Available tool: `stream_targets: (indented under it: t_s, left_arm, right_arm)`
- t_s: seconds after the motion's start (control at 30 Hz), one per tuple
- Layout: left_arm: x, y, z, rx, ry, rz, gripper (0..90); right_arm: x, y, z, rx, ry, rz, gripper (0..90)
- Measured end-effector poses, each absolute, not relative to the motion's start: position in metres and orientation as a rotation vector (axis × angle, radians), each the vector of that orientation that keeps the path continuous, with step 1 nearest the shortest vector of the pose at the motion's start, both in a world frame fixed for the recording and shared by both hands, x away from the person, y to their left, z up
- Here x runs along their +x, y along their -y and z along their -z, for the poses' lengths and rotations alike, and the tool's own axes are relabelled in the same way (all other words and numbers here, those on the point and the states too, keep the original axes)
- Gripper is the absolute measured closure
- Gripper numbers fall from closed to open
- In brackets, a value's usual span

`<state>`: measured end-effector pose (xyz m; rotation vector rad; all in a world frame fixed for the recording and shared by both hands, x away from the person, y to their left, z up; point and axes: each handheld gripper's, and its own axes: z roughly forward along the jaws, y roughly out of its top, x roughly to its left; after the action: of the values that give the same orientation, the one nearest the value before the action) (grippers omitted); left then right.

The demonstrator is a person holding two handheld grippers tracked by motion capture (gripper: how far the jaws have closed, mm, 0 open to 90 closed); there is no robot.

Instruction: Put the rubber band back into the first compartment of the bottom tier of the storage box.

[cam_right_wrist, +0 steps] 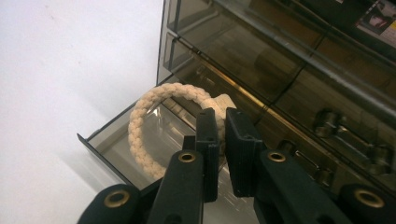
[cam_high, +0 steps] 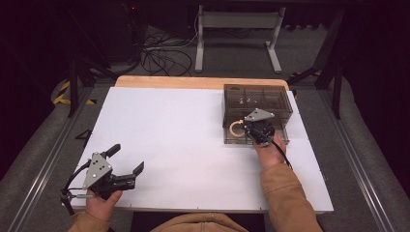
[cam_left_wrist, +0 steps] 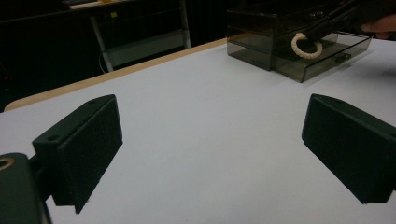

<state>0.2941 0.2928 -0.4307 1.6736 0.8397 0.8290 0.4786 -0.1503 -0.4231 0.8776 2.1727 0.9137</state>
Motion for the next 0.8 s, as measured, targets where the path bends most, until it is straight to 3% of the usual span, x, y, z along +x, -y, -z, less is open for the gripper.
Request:
stream_targets:
  t_s: [0.8]
  left_arm:
    - [0.294, -0.293, 0.431, 1.674, -0.839, -0.829, 5.5]
  right_arm:
    - [0.484, 0.142, 0.436, 0.869, -2.239, -0.862, 83.8]
